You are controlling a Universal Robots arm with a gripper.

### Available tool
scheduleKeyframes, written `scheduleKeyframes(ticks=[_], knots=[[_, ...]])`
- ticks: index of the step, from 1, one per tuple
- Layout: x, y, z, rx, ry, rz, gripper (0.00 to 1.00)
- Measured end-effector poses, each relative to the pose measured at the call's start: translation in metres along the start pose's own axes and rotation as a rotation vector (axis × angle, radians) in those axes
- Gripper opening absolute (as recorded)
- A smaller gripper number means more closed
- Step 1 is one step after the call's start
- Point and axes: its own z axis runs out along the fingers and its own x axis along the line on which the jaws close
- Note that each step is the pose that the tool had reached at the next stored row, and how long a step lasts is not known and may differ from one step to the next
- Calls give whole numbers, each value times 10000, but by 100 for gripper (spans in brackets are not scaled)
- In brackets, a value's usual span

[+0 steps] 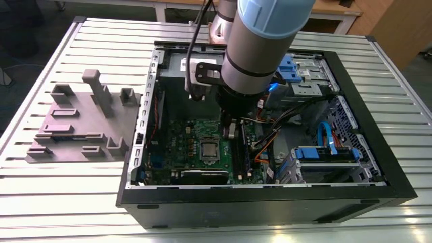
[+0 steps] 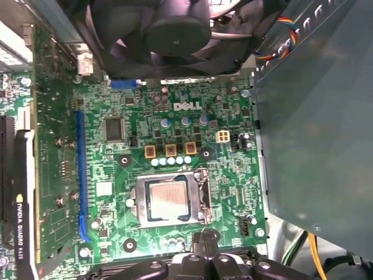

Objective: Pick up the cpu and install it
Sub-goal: 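Install the first cpu locking lever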

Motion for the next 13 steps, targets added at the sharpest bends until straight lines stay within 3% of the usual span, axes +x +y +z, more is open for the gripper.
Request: scheduleKeyframes(ticks=[13], knots=[[94,-10,14,16,9,-165,11]])
